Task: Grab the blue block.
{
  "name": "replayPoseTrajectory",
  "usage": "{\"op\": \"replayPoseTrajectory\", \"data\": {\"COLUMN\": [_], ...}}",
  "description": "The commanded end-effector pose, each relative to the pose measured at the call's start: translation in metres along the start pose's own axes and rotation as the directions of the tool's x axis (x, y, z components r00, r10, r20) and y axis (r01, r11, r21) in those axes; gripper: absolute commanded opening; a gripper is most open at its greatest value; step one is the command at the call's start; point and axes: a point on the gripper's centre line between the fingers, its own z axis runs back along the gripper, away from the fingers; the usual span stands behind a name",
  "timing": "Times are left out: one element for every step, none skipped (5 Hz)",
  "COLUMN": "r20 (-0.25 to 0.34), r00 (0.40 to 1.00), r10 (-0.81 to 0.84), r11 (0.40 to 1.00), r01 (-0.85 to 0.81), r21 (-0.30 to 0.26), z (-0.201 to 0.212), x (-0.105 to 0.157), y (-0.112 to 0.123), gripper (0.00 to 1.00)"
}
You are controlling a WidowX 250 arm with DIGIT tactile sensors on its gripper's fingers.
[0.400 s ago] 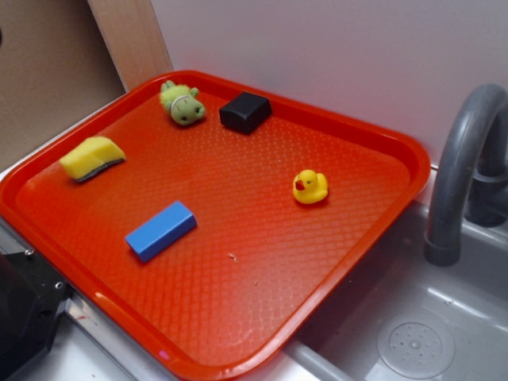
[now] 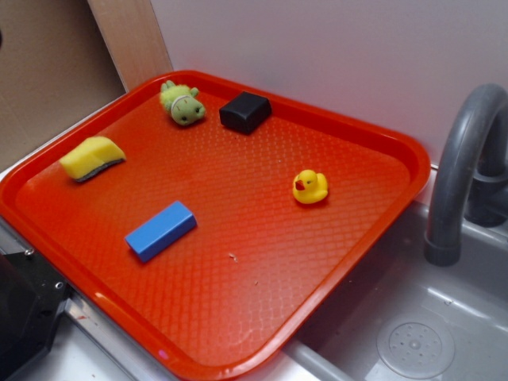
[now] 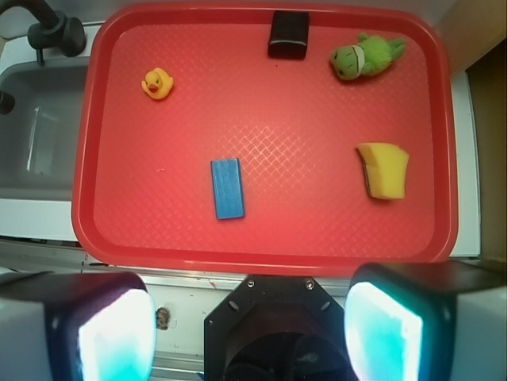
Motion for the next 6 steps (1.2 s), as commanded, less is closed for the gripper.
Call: {"op": "replayPoseTrajectory", "data": {"r20": [0.037,0.037,-0.011,-0.043,-0.117,-0.198], "r00": [0.999,0.999,0.997,0.996,0.988,0.972], "r10": [-0.004,-0.031,-0.074,-0.074,-0.102,-0.128], "r11": [0.998,0.998,0.997,0.996,0.989,0.983], "r01": [0.007,0.033,0.074,0.077,0.113,0.15], "r21": [-0.063,-0.049,0.031,0.053,0.09,0.102], "z": [0.028,-0.002,-0.05,-0.073,-0.116,-0.159], "x": [0.0,0.017,0.029,0.048,0.055,0.049], "y": [-0.023,-0.019,-0.018,-0.015,-0.015,-0.014], "gripper": [1.0,1.0,1.0,1.0,1.0,1.0]}}
